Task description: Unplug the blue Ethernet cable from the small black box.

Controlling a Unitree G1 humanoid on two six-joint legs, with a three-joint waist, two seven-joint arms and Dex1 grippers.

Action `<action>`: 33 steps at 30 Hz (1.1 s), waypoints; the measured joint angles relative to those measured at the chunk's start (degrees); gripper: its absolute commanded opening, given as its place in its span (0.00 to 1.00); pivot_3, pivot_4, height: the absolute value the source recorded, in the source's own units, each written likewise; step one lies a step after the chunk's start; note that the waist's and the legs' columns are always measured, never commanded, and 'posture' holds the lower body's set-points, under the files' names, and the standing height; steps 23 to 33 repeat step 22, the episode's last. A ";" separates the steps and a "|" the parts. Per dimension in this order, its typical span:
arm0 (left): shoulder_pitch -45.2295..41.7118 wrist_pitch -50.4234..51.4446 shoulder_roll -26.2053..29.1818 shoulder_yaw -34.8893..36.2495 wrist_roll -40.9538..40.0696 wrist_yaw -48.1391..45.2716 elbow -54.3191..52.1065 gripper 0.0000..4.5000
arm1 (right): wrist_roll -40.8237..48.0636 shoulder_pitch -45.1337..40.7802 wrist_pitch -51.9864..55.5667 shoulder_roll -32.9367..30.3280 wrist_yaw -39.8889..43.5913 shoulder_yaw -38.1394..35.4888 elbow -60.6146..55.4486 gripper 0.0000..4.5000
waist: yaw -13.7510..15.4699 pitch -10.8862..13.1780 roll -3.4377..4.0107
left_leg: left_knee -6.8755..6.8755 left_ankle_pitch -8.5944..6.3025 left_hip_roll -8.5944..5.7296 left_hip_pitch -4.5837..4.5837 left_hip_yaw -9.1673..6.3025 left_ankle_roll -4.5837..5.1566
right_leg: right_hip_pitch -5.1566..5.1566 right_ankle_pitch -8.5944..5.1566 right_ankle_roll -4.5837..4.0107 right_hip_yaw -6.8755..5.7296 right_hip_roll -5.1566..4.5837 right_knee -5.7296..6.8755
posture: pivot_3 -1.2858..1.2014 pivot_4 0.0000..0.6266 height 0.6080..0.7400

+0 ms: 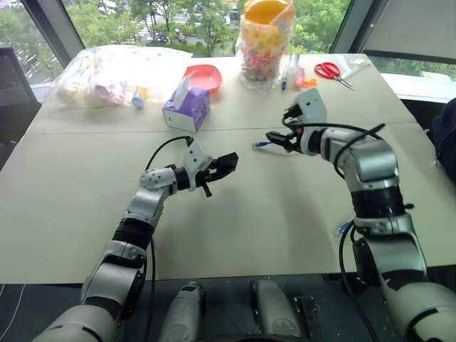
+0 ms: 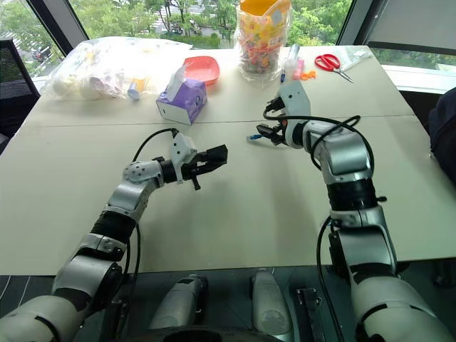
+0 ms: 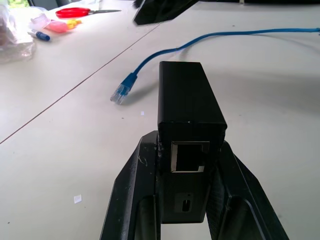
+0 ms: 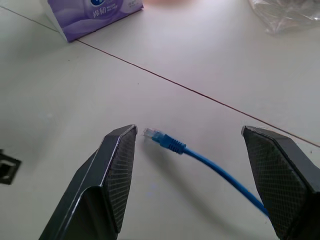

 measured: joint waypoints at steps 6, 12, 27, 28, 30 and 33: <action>-0.20 -3.34 0.14 1.07 0.55 0.00 6.82 0.50 | 3.91 8.56 9.39 0.36 -1.56 -0.60 -14.94 0.77 | 0.10 -0.03 -0.03 | 0.02 0.00 0.00 0.02 0.00 0.01 | 0.05 0.00 0.01 0.00 -0.01 0.01 | 0.52 0.24 1.00; 0.76 -2.20 2.56 2.46 -0.38 -2.05 5.93 0.99 | 6.34 9.41 13.95 -0.14 -2.56 -1.74 -19.32 0.77 | 0.01 -0.03 -0.02 | 0.02 0.01 0.02 0.12 0.00 0.01 | 0.11 0.00 0.01 0.00 0.02 0.03 | 0.52 0.24 1.00; 7.33 8.51 13.12 5.22 -6.12 -8.75 -15.50 0.99 | 10.88 11.69 15.55 -7.40 2.20 -0.88 -25.12 0.77 | 0.38 -0.03 -0.01 | 0.02 0.00 0.02 0.05 -0.01 0.01 | 0.13 -0.01 0.01 -0.01 0.00 -0.04 | 0.52 0.24 1.00; 7.33 8.51 13.12 5.22 -6.12 -8.75 -15.50 0.99 | 10.88 11.69 15.55 -7.40 2.20 -0.88 -25.12 0.77 | 0.38 -0.03 -0.01 | 0.02 0.00 0.02 0.05 -0.01 0.01 | 0.13 -0.01 0.01 -0.01 0.00 -0.04 | 0.52 0.24 1.00; 7.33 8.51 13.12 5.22 -6.12 -8.75 -15.50 0.99 | 10.88 11.69 15.55 -7.40 2.20 -0.88 -25.12 0.77 | 0.38 -0.03 -0.01 | 0.02 0.00 0.02 0.05 -0.01 0.01 | 0.13 -0.01 0.01 -0.01 0.00 -0.04 | 0.52 0.24 1.00; 7.33 8.51 13.12 5.22 -6.12 -8.75 -15.50 0.99 | 10.88 11.69 15.55 -7.40 2.20 -0.88 -25.12 0.77 | 0.38 -0.03 -0.01 | 0.02 0.00 0.02 0.05 -0.01 0.01 | 0.13 -0.01 0.01 -0.01 0.00 -0.04 | 0.52 0.24 1.00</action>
